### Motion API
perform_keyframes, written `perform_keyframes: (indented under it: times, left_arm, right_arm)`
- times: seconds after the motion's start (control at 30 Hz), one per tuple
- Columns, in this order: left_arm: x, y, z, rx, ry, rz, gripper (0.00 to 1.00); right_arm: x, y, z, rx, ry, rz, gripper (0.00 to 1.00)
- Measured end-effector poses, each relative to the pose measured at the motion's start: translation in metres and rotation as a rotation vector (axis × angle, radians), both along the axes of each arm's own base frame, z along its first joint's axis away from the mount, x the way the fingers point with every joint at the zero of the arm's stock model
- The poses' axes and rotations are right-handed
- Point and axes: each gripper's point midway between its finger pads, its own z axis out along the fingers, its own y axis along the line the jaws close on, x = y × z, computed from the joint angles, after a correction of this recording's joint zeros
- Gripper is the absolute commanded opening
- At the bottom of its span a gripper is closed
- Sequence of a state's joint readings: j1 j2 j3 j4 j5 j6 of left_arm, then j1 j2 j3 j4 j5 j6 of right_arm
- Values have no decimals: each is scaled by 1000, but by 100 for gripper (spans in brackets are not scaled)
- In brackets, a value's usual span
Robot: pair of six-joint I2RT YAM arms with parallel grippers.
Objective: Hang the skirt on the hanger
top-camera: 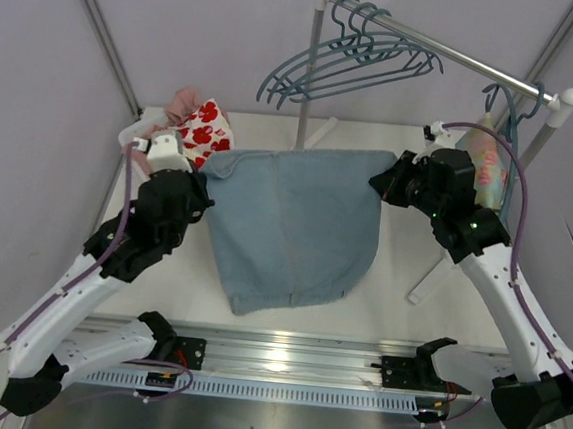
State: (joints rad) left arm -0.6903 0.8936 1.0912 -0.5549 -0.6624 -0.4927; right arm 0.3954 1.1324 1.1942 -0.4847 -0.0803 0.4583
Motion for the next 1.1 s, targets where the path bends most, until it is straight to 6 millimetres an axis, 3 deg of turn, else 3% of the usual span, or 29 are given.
perform_keyframes:
  times: [0.13, 0.3, 0.4, 0.5, 0.67, 0.87, 1.1]
  left_arm:
    - [-14, 21, 43, -33, -72, 44, 0]
    - [-23, 34, 81, -58, -115, 69, 0]
    - [-21, 30, 87, -57, -108, 60, 0]
    - [-17, 22, 76, -28, -63, 39, 0]
    - [-18, 11, 57, 8, 12, -19, 0]
    - [-43, 21, 67, -34, -8, -71, 0]
    - [-83, 31, 92, -92, -15, -173, 0]
  right_arm:
    - [-15, 2, 56, 59, -106, 44, 0]
    - [-36, 3, 95, 87, -163, 99, 0]
    - [-39, -2, 110, 59, -164, 87, 0]
    - [-41, -7, 110, 26, -141, 76, 0]
    - [-53, -17, 94, -47, -90, 79, 0]
    - [-85, -26, 102, -43, -105, 111, 0]
    - [-129, -35, 135, 28, -153, 136, 0]
